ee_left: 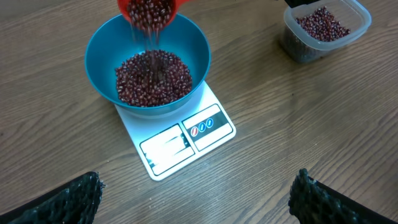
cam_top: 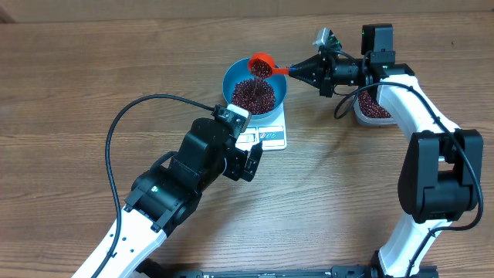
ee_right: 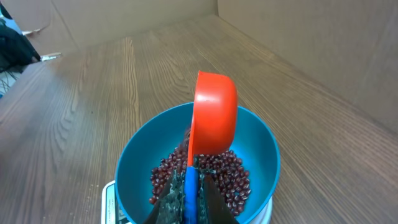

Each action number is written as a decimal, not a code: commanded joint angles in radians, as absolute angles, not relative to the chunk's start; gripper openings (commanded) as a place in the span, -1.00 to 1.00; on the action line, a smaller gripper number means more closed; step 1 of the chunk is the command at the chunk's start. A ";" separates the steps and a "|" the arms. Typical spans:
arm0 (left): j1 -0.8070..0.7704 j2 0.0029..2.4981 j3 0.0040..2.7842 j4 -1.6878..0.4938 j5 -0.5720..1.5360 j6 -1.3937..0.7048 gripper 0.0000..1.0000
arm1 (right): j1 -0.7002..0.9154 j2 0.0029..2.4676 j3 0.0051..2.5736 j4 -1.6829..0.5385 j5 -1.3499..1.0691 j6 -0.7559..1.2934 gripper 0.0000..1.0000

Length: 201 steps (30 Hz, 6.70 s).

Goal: Scoop item into bowl and weigh 150g on scale
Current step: 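Tilt the red scoop to pour beans into the teal bowl, then move the empty scoop with the right gripper back toward the bean tub, then dip the red scoop into the beans and scoop with the right gripper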

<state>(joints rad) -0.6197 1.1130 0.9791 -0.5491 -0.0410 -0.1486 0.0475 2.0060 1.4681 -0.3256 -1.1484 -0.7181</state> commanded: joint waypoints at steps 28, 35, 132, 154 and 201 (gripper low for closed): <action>-0.616 1.111 0.971 -0.545 -0.037 -0.126 0.99 | 0.051 2.009 1.496 -0.347 -1.171 -0.788 -0.93; -0.616 1.111 0.971 -0.545 -0.037 -0.126 0.99 | 0.051 2.009 1.496 -0.347 -1.171 -0.817 -0.93; -0.616 1.111 0.971 -0.545 -0.062 -0.112 0.99 | -0.092 1.814 1.492 -1.002 0.052 -0.262 -0.93; -0.616 1.111 0.971 -0.545 -0.059 -0.112 0.99 | -0.123 1.814 1.492 -1.024 -0.230 -0.322 -0.93; -0.616 1.111 0.971 -0.545 -0.059 -0.112 0.99 | -0.540 1.818 1.492 -1.080 -0.868 -0.322 -0.93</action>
<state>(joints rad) -0.6197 1.1130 0.9768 -0.5495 -0.0494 -0.1268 -0.5362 1.8099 1.4742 -1.0836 -0.7940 -0.3149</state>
